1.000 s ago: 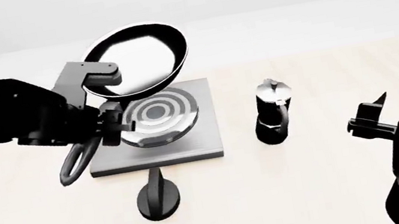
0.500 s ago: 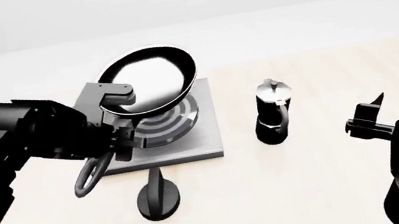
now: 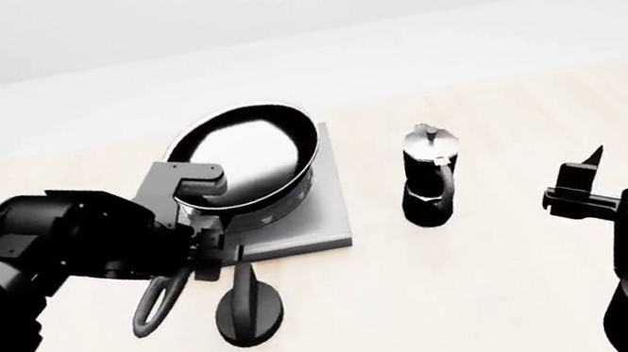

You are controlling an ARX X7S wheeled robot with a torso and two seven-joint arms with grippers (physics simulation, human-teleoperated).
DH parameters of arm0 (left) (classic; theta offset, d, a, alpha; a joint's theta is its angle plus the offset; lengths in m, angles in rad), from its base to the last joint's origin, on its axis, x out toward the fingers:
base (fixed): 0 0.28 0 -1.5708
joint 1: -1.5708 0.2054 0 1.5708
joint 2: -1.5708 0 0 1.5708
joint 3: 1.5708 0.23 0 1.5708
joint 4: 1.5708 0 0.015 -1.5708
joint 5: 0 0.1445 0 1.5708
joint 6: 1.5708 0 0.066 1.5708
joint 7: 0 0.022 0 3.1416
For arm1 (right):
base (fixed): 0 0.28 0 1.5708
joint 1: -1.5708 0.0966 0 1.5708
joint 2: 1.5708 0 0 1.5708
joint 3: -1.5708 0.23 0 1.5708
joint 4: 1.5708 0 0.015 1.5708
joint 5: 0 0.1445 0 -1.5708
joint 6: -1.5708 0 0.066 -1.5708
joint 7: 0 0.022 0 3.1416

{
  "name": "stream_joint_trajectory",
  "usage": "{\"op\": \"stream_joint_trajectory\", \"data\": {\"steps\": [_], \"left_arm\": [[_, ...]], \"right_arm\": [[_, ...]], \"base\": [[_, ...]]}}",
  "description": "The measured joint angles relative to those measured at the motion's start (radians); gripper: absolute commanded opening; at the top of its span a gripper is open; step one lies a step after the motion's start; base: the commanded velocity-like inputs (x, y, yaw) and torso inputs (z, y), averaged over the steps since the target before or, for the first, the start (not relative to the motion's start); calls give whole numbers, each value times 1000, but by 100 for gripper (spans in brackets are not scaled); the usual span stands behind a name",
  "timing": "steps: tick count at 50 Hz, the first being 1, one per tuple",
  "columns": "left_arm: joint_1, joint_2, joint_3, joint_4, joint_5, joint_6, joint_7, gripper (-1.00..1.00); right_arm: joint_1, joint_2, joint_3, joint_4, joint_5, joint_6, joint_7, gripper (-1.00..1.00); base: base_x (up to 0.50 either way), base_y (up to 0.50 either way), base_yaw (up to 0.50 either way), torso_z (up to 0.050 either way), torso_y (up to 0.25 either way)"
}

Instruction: Turn on the stove and put the frying pan on it.

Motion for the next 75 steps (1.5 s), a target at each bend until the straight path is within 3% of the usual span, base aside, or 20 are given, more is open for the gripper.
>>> {"op": "stream_joint_trajectory", "data": {"steps": [16,17,36,51,67,75], "left_arm": [[10,28,15,-60,28,17,38,-100],[10,30,16,-63,30,19,43,100],[-24,32,-25,-64,74,31,71,100],[-187,-65,-79,98,6,-96,-12,100],[-444,-262,-208,447,-256,-307,-72,100],[-436,-399,-309,715,-365,-237,-142,100]], "right_arm": [[-2,3,0,-2,5,-1,2,100],[-2,3,0,-2,5,-1,2,100],[0,7,-6,-2,8,-1,6,100],[0,9,-6,0,13,-3,8,100],[0,10,-13,-2,15,-1,12,100],[-1,10,-18,-7,18,-4,10,100]], "base": [[0,0,0,1,1],[0,0,0,0,0],[0,0,0,0,0],[0,0,0,0,0],[0,0,0,0,0],[0,0,0,0,0]]}}
